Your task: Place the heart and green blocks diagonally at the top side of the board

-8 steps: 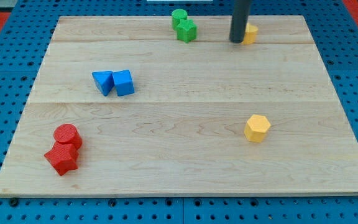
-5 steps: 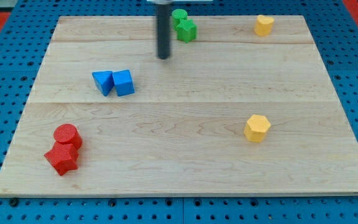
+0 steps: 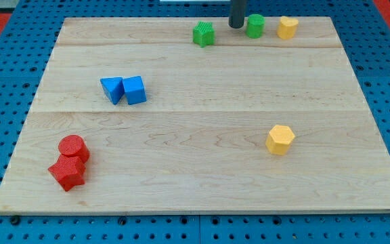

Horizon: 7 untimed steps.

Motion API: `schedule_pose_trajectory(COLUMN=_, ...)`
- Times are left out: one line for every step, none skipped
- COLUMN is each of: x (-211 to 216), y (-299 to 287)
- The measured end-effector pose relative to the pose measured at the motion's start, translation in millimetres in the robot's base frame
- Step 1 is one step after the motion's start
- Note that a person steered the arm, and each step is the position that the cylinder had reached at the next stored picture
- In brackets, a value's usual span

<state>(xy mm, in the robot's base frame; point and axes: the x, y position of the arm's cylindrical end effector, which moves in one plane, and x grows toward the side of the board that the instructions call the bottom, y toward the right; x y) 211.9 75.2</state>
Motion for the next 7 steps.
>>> schedule_pose_trajectory(x=-7.6, y=-88.2)
schedule_pose_trajectory(x=27.6, y=-119.2)
schedule_pose_trajectory(x=39.5, y=-40.5)
schedule_pose_trajectory(x=32.7, y=38.9)
schedule_pose_trajectory(x=97.4, y=32.6)
schedule_pose_trajectory(x=133.3, y=114.5)
schedule_pose_trajectory(x=171.5, y=197.5)
